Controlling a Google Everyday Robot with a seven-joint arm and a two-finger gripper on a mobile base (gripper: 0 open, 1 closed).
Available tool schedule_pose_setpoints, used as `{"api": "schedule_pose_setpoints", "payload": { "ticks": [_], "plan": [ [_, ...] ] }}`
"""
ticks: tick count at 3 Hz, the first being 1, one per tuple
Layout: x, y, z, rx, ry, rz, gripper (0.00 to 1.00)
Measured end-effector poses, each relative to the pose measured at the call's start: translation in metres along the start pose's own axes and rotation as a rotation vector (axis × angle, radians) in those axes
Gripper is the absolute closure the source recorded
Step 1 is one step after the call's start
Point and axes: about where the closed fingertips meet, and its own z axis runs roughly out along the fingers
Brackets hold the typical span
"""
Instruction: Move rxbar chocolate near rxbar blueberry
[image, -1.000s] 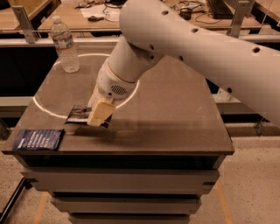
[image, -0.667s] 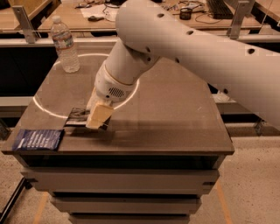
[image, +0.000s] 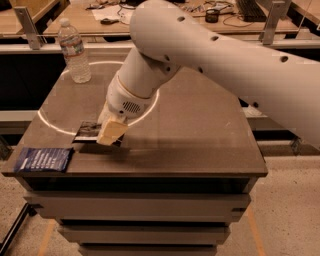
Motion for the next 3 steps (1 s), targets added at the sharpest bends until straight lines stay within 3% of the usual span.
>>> {"api": "schedule_pose_setpoints", "payload": {
  "ticks": [1, 3],
  "plan": [
    [-0.0015, 0.0014, 0.0007, -0.002, 0.001, -0.004, 0.03],
    [-0.0021, 0.0018, 0.0009, -0.002, 0.002, -0.005, 0.00]
  ]
}}
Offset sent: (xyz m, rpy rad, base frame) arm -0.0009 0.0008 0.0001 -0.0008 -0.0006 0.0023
